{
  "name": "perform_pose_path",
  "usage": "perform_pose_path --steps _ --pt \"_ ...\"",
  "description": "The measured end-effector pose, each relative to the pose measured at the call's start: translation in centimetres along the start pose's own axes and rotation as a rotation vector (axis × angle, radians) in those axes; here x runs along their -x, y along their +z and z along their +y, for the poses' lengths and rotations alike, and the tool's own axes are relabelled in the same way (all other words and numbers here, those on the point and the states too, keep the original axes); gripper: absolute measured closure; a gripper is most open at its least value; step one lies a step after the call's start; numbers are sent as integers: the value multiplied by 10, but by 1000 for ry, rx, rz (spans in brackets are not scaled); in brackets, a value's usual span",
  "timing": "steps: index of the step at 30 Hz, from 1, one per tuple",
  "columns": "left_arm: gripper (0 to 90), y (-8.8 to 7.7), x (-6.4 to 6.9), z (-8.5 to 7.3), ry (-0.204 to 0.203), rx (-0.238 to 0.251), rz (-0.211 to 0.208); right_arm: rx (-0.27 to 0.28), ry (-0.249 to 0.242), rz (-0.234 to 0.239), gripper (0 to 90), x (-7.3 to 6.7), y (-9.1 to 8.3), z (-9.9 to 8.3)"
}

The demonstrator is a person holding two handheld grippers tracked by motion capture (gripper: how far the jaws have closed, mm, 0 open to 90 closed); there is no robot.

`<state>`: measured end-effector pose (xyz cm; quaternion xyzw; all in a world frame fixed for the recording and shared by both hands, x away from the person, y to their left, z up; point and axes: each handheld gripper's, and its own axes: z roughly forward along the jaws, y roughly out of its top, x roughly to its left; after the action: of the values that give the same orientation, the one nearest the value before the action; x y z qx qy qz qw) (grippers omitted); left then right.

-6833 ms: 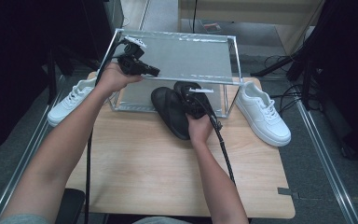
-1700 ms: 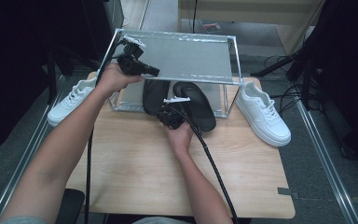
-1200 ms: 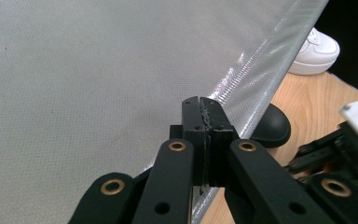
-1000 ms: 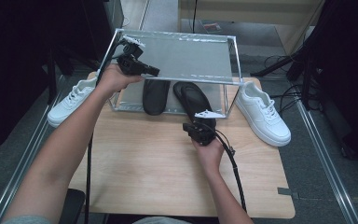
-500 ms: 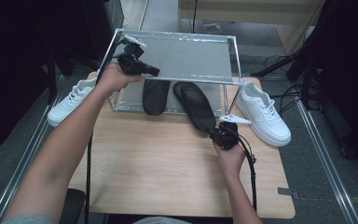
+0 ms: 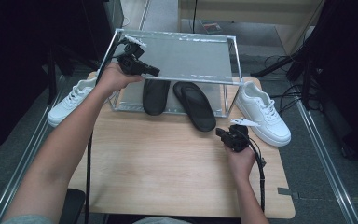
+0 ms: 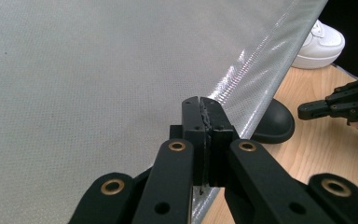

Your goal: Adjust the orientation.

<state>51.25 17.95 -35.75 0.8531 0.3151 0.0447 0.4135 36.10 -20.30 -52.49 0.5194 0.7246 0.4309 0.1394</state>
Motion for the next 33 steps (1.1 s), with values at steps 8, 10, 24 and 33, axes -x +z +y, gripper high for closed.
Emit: perform_pose_path --steps 8,10,24,33 --pt "900 0 1 0 2 -3 4 -1 1 1 900 -1 9 3" --pt "900 0 0 0 0 -3 3 -1 -2 -6 900 -3 11 3" --pt "900 0 1 0 3 -5 7 -4 -33 -4 900 -17 27 15" --pt "900 0 1 1 10 -5 13 -4 -43 5 900 -27 39 22"
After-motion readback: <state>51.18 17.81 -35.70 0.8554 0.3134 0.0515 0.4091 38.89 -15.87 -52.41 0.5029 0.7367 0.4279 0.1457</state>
